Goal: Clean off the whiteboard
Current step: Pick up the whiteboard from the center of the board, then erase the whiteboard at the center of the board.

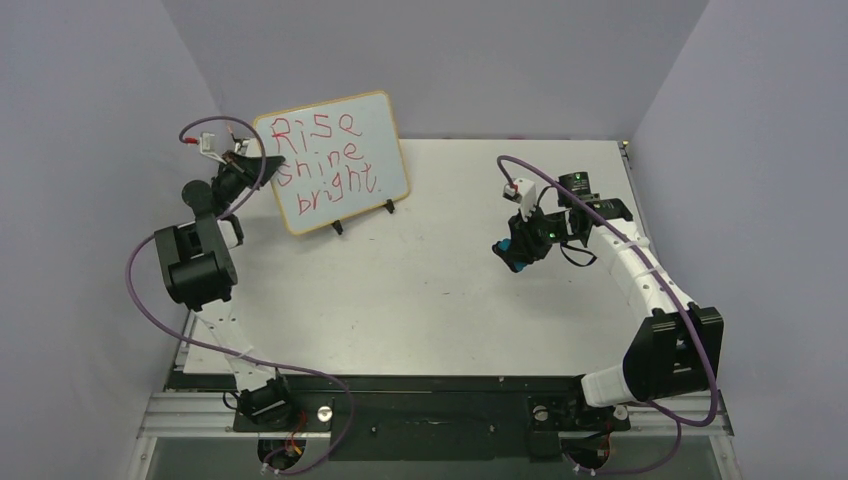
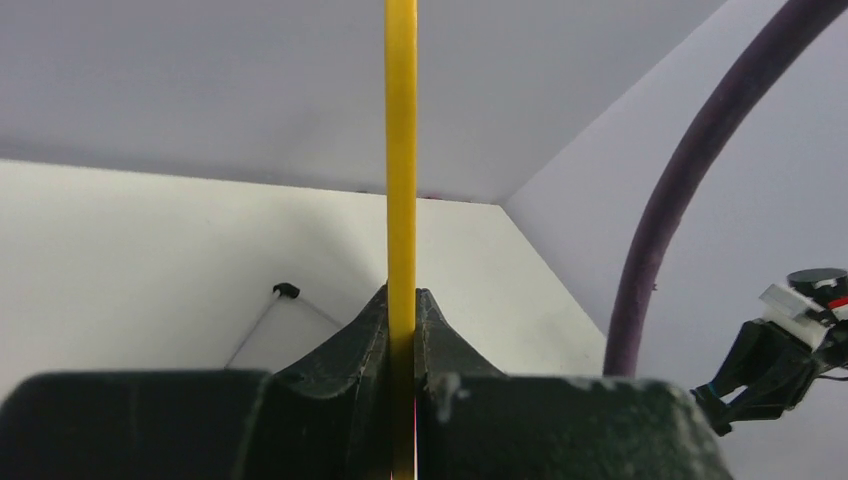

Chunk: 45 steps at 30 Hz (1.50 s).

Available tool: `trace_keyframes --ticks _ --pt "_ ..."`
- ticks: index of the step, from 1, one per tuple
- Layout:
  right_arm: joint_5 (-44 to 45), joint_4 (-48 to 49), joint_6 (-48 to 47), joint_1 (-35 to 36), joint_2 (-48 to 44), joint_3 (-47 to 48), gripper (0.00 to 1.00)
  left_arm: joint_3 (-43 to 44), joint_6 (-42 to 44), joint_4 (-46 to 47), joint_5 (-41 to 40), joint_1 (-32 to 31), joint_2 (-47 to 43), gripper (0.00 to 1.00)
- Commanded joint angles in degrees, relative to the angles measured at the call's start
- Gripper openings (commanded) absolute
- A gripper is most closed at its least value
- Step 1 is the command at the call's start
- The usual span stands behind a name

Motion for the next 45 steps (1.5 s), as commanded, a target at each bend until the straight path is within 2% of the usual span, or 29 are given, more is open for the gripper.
trace_keyframes --ticks 1,4,6,12,16,24,32,34,37,38,40,45 --pt "-0.6 0.3 -1.6 0.1 0.3 0.8 0.00 0.3 11.6 -1.8 -5.3 -1.1 -10.9 0.00" --pt "-0.5 0.2 -1.7 0.1 0.5 0.8 0.00 -1.2 20.3 -5.0 -7.3 -2.5 -15.0 0.00" --pt "-0.4 0.1 -1.7 0.1 0.6 0.8 0.00 -0.9 21.7 -6.0 -7.9 -3.2 -16.1 0.00" --pt "-0.1 -0.3 -2.1 0.1 1.1 1.0 0.00 1.2 16.9 -3.9 -12.9 -4.8 -17.2 0.00" --pt "0.0 -0.4 -2.3 0.1 1.0 1.0 0.00 3.8 14.5 -10.7 -18.2 -6.9 -19.6 0.00" --pt "0.1 -0.6 -2.6 0.1 0.7 1.0 0.00 7.3 19.9 -21.8 -24.2 -14.3 -24.5 0.00" --pt "0.0 -1.3 -3.7 0.0 -0.2 1.1 0.00 8.0 22.7 -26.7 -28.6 -20.7 -26.8 0.00" --pt "-0.6 -2.4 -4.7 0.0 -1.2 1.4 0.00 4.0 22.8 -26.6 -31.2 -25.1 -29.7 0.00" --pt "-1.5 -3.3 -6.2 -0.8 -3.6 1.4 0.00 -7.6 22.9 -24.7 -35.9 -29.4 -35.4 0.00" --pt "-1.9 -3.5 -6.4 -1.4 -5.0 1.3 0.00 -10.1 22.9 -24.2 -38.8 -31.8 -38.4 0.00" --pt "-2.1 -3.6 -7.0 -1.9 -7.5 0.7 0.00 -20.8 23.1 -22.7 -43.1 -35.5 -43.3 0.00" --pt "-4.1 -4.3 -9.4 -1.8 -11.9 -1.3 0.00 -35.2 23.1 -20.1 -55.2 -44.0 -55.4 0.00"
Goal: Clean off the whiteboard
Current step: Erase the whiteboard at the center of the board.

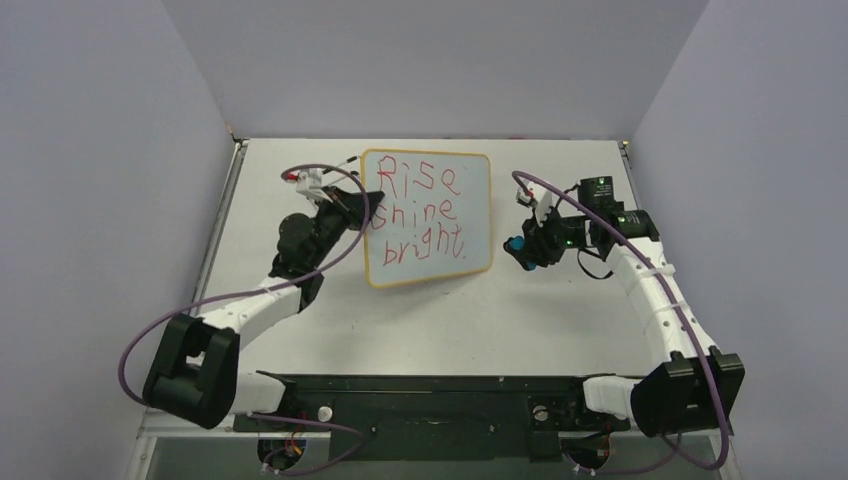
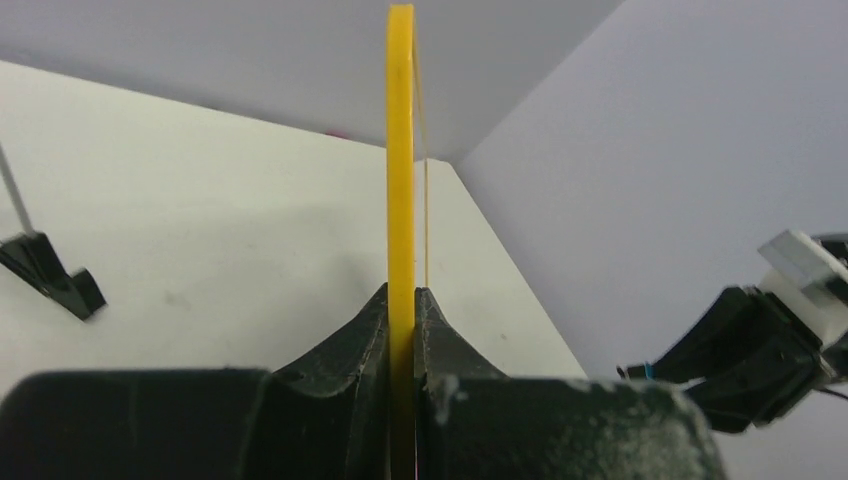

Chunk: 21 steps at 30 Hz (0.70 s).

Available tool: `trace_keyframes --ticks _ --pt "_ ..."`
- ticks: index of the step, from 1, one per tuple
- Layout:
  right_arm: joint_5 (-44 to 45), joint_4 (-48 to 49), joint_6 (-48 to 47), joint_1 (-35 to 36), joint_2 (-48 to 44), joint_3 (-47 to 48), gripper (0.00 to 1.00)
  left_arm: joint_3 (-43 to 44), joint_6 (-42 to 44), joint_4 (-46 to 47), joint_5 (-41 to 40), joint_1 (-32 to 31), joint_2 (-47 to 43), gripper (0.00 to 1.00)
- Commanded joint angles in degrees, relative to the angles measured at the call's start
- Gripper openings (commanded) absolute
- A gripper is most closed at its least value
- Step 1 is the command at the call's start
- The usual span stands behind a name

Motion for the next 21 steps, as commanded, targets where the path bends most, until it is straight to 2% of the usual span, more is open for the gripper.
trace_keyframes --ticks 1,5,10,16,21 --pt "-5.2 -0.7 -4.2 0.2 -5.2 -1.7 0.00 -8.8 -0.4 11.7 -14.1 -7.3 -11.6 0.00" --pt "-6.9 -0.8 -6.5 3.2 -7.8 -3.5 0.00 -15.7 1.8 11.3 -22.2 -15.4 -17.6 0.00" --pt "-1.5 3.3 -4.3 9.4 -11.5 -7.0 0.00 -22.8 4.6 15.1 -31.4 -24.3 -20.4 0.00" --pt "3.5 9.3 -0.6 11.4 -18.0 -13.6 0.00 -28.3 4.5 18.7 -33.1 -26.0 -19.9 0.00" --pt "6.1 12.3 2.2 11.5 -17.7 -14.4 0.00 -29.0 3.9 18.9 -31.8 -26.1 -19.0 0.00"
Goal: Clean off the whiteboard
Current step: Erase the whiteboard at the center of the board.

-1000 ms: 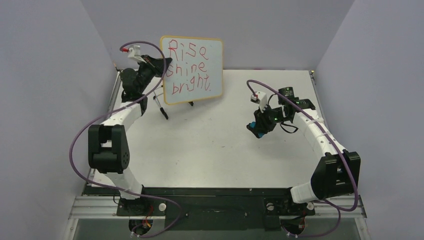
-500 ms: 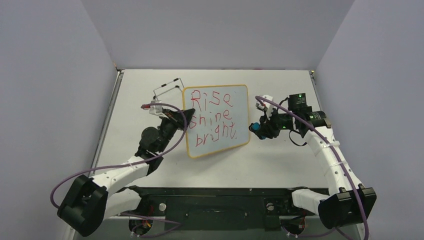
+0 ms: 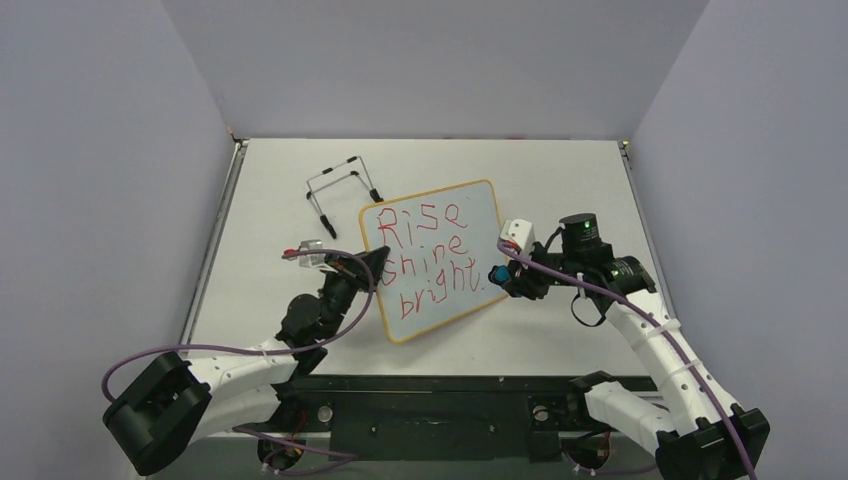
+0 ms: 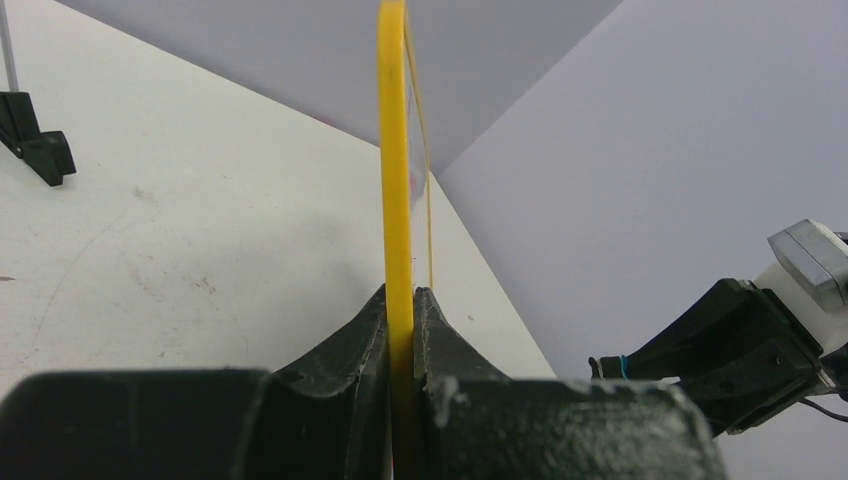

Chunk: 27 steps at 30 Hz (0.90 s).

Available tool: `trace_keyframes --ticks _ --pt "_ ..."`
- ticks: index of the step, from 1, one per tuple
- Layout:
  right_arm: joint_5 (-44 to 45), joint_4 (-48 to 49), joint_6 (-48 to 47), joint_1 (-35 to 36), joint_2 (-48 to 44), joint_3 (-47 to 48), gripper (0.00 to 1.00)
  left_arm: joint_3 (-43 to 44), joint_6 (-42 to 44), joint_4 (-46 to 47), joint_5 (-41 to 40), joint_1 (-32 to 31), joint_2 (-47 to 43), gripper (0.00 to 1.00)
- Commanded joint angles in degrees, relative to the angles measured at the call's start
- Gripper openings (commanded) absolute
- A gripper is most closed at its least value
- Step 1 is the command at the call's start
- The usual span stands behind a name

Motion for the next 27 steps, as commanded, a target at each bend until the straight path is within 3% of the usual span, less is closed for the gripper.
trace_keyframes --ticks 1,9,18,27 --pt "3.0 6.5 2.7 0.2 0.0 -0.5 0.00 -0.5 2.9 4.6 -0.5 -0.2 0.3 0.00" --pt "9.2 9.2 4.8 2.3 0.7 1.1 0.00 -2.5 1.7 7.1 0.2 -0.2 2.5 0.00" --pt "25.9 7.0 1.6 17.3 5.9 9.6 0.00 -4.3 2.0 9.5 0.2 -0.2 3.9 0.00" --pt "27.0 6.9 5.6 21.1 11.6 17.2 0.00 -5.4 1.8 11.2 0.2 -0.3 3.7 0.00"
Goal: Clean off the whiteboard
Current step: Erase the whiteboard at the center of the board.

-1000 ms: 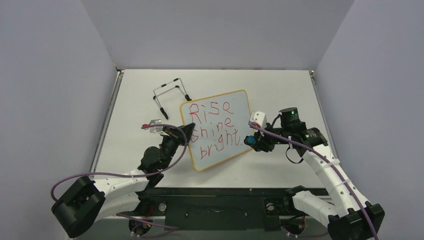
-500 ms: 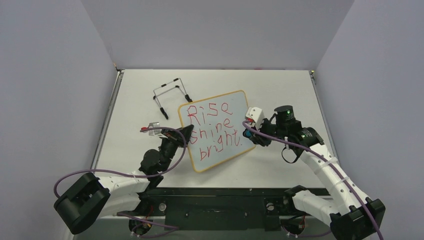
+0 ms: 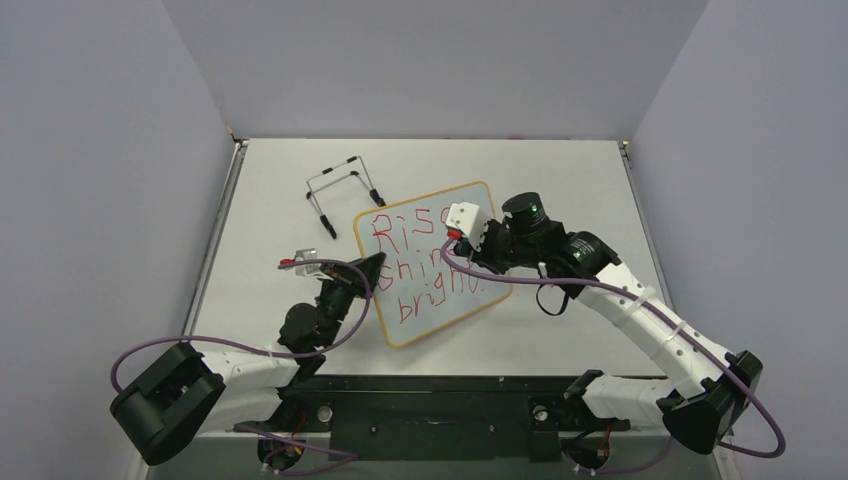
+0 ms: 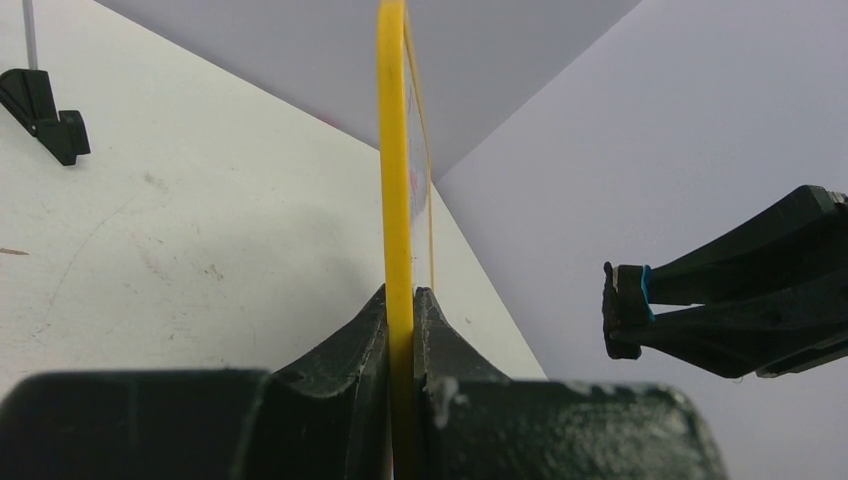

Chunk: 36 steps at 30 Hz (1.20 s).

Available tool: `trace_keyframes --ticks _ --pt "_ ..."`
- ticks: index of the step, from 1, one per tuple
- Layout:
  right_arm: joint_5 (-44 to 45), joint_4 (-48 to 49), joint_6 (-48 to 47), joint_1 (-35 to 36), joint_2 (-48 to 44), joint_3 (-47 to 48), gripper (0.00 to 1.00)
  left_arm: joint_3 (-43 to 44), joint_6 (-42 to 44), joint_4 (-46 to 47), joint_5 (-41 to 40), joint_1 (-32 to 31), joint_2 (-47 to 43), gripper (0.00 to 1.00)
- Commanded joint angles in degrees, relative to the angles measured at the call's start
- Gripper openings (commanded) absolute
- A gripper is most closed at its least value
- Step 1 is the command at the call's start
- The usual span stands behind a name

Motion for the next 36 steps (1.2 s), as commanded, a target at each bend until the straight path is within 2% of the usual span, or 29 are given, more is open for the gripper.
trace_keyframes --ticks 1,8,13,18,26,36 --pt "3.1 1.1 2.1 0.5 1.3 3.1 0.00 -0.6 3.8 1.7 1.2 -0.2 -0.1 0.00" --pt "8.9 2.7 2.3 2.1 3.0 5.1 0.00 0.5 3.8 0.9 1.5 -0.2 0.3 0.00" --pt "13.7 2.8 1.5 6.3 5.9 8.0 0.00 0.5 3.4 1.4 2.1 -0.2 1.1 0.00" --pt "13.8 2.5 2.0 10.5 10.8 13.6 0.00 0.5 3.2 1.4 2.1 -0.2 0.9 0.00" --pt "12.2 2.4 9.2 14.6 23.3 27.0 0.00 -0.5 3.5 0.3 2.4 -0.2 -1.0 0.00" --pt "11.4 2.7 12.4 16.0 29.8 31.9 0.00 -1.8 5.0 -3.2 3.3 -0.2 -5.7 0.00"
